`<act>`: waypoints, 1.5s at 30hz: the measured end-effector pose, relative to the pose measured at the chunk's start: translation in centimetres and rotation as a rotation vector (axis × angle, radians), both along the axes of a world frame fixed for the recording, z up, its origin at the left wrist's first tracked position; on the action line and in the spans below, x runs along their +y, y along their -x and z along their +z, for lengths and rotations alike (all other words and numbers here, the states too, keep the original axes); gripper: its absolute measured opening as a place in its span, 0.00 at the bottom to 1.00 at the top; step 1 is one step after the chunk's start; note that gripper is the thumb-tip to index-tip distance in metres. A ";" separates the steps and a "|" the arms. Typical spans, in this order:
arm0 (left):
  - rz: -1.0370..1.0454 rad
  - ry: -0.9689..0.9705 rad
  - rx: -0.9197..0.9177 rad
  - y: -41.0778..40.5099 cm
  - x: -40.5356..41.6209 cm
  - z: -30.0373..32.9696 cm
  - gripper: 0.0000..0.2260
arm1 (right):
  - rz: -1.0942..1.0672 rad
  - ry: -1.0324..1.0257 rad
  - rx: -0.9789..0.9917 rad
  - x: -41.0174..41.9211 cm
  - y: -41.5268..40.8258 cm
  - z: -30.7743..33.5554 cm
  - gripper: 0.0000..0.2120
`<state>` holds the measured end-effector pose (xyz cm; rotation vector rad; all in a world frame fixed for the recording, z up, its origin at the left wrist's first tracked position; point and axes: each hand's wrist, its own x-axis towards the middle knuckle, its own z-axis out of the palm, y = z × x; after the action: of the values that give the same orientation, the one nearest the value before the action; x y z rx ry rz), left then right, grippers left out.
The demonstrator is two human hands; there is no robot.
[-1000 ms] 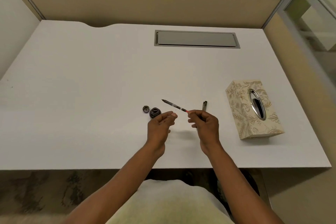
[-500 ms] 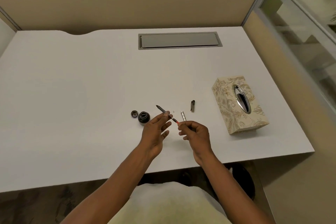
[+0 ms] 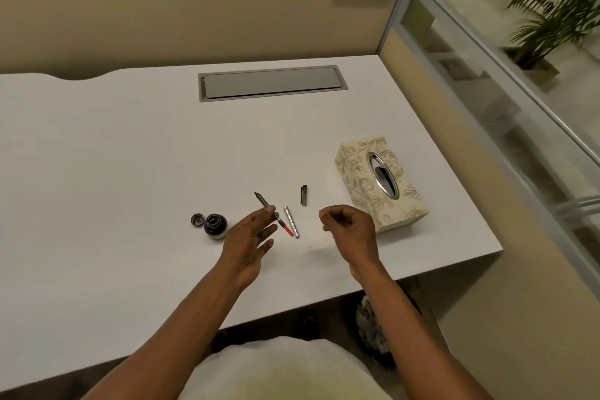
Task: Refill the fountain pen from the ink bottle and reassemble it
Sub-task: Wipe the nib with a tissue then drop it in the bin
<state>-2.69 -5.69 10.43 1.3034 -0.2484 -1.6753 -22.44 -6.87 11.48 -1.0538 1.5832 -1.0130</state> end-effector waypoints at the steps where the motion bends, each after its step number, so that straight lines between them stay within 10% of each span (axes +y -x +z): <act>1: -0.005 0.001 0.001 0.1 -0.1 0.0 0.09 | -0.042 0.032 0.039 -0.7 0.7 0.1 0.04; 7: -0.047 -0.004 -0.010 0.5 -0.3 -0.3 0.07 | -0.271 0.279 0.479 -6.0 4.9 1.2 0.08; 17: -0.086 -0.012 -0.004 0.6 0.1 0.2 0.07 | 0.000 0.100 0.942 -10.9 8.1 -0.4 0.19; 28: -0.073 -0.005 -0.014 0.1 0.6 0.9 0.11 | -0.183 0.063 0.923 -12.2 7.5 -1.1 0.10; 45: -0.090 0.000 -0.001 0.4 0.6 0.4 0.09 | -0.283 0.021 0.387 -12.9 9.9 -0.1 0.10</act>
<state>-3.13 -5.09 10.81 1.3099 -0.3121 -1.7499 -32.37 -19.77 11.39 -1.1080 2.0855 -1.0561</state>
